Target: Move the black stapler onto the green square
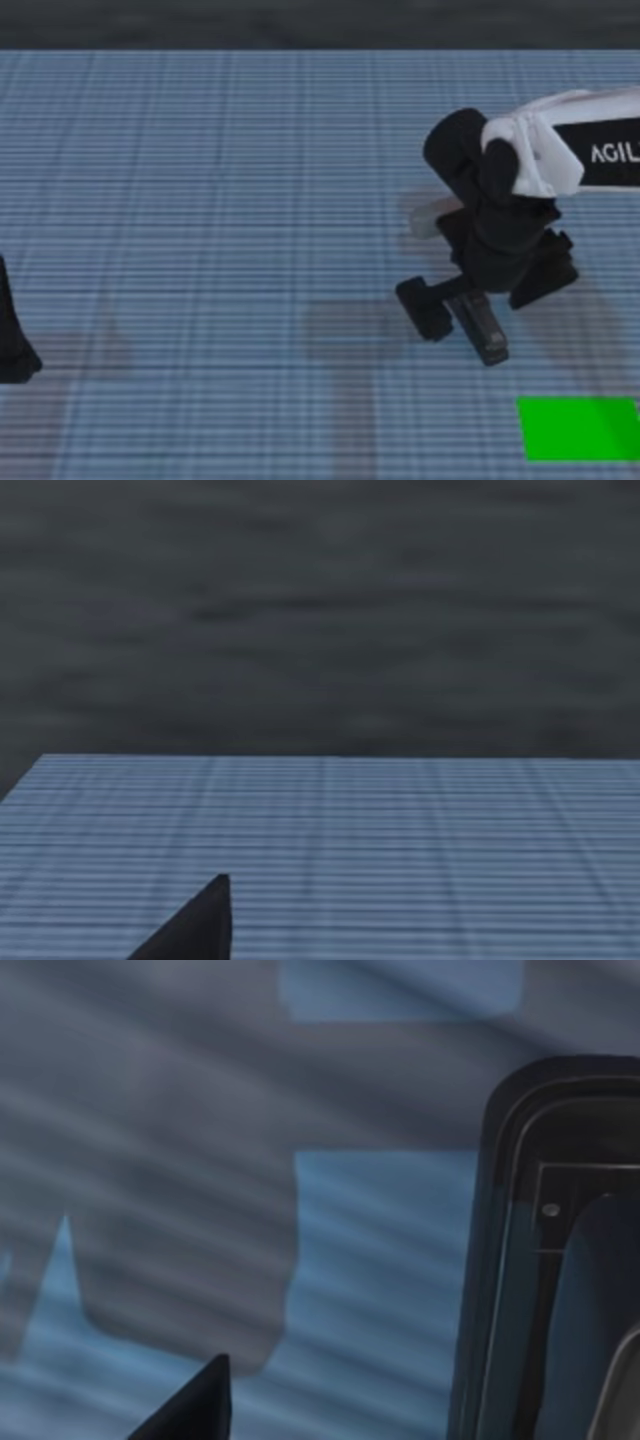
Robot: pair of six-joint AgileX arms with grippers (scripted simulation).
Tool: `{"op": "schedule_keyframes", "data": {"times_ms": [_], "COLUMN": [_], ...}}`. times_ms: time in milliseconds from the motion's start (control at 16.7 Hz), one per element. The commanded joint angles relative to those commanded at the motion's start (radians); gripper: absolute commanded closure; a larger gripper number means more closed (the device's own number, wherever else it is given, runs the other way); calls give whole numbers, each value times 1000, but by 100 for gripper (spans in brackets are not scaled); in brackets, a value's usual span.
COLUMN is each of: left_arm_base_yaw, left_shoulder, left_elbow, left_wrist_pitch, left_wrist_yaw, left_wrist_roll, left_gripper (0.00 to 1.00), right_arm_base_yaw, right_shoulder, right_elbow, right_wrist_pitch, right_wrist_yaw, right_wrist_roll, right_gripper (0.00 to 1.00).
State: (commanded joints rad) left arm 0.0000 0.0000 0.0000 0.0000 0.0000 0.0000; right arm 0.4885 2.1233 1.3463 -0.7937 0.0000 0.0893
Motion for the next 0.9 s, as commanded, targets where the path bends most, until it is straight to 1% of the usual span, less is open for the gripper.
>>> {"op": "schedule_keyframes", "data": {"times_ms": [780, 840, 900], "left_arm_base_yaw": [0, 0, 0], "left_shoulder": [0, 0, 0], "left_elbow": [0, 0, 0], "left_wrist_pitch": [0, 0, 0], "left_wrist_yaw": [0, 0, 0], "left_wrist_roll": [0, 0, 0], "left_gripper": [0, 0, 0], "right_arm_base_yaw": [0, 0, 0], "right_shoulder": [0, 0, 0], "right_elbow": [0, 0, 0], "right_wrist_pitch": [0, 0, 0], "right_wrist_yaw": [0, 0, 0], "right_wrist_roll": [0, 0, 0], "right_gripper": [98, 100, 100]}}
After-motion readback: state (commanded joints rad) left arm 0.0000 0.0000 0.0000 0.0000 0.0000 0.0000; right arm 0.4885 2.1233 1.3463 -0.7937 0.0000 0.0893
